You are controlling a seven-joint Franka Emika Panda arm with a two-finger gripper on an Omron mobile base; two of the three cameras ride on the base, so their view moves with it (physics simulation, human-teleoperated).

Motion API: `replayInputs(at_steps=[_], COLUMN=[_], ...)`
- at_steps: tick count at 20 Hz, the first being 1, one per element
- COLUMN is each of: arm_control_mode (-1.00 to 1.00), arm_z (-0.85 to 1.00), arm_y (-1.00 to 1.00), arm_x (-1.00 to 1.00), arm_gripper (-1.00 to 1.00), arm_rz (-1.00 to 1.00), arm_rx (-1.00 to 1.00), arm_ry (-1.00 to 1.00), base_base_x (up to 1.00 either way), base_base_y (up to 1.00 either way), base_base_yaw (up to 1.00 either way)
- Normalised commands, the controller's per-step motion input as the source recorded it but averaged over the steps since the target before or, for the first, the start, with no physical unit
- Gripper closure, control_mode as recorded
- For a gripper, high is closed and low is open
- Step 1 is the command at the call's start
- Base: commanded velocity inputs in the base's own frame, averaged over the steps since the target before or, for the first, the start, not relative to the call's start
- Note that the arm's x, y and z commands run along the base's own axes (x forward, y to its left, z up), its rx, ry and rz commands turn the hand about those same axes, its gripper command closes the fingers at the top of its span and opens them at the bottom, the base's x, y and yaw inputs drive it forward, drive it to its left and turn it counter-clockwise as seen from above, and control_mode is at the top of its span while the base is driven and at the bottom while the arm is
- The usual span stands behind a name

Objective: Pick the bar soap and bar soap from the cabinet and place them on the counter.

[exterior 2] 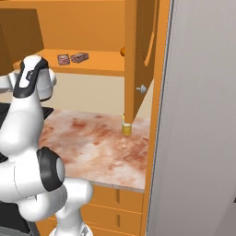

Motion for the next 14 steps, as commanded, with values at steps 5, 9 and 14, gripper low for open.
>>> replayInputs(at_steps=[5, 9, 14], arm_control_mode=[-1.00, -1.00, -1.00], arm_z=[0.00, -0.01, -0.01], arm_y=[-0.38, -0.33, -0.23], arm_x=[-0.05, -0.08, -0.09], arm_gripper=[-1.00, -1.00, -1.00], arm_rz=[0.13, 0.20, 0.27], arm_rx=[-0.34, -0.38, -0.42], arm_ry=[-0.30, -0.30, -0.21], base_base_x=[0.00, 0.00, 0.00], base_base_y=[0.00, 0.00, 0.00], base_base_yaw=[0.00, 0.00, 0.00])
